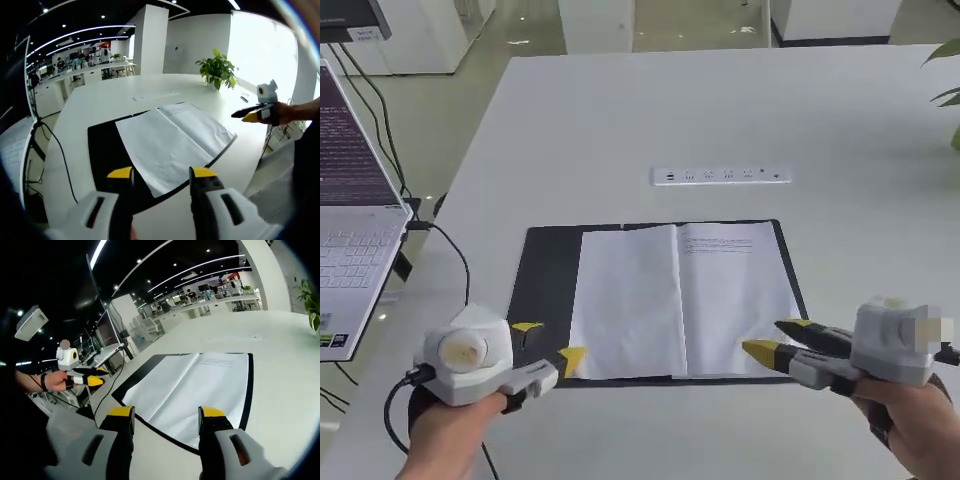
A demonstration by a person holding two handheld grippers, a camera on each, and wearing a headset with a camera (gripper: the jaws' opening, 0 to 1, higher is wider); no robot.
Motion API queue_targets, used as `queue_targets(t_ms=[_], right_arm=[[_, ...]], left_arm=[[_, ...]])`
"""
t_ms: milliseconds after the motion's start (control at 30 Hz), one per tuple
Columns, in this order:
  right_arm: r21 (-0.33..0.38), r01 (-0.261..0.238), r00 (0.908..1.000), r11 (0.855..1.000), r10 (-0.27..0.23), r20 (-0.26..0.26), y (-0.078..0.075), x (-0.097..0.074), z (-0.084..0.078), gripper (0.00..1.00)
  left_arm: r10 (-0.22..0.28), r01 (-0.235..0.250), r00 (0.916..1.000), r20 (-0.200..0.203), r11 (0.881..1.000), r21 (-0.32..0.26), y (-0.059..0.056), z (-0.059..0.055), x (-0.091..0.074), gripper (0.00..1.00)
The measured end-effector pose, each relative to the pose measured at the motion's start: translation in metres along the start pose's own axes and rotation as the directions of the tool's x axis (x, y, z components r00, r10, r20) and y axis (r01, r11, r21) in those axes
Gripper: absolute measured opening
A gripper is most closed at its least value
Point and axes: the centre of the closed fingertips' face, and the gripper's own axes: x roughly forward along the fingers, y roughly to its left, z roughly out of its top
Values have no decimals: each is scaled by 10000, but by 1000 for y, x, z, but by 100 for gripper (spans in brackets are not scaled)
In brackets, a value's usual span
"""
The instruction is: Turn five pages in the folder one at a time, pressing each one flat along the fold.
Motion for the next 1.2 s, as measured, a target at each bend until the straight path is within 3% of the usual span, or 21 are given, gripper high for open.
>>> queue_targets(t_ms=[167,300,567,933,1200], right_arm=[[-94,320,9995,9994,-320,50,-5,-14,2,52],[-297,429,9991,9986,-429,23,-2,-26,2,60],[-606,510,9986,9969,-518,-115,6,-43,-3,70],[-669,645,9978,9957,-655,-134,22,-44,-11,73],[-681,748,9970,9949,-761,-162,21,-47,-11,74]], left_arm=[[-29,30,9999,119,10000,-79,-1,5,-8,51],[-178,182,9995,244,9997,-164,-4,9,-18,58],[-38,38,9999,112,10000,20,-3,4,-31,67],[295,-279,9990,324,9984,-488,-5,1,-46,72],[256,-237,9993,270,9974,-679,-9,-4,-46,74]])
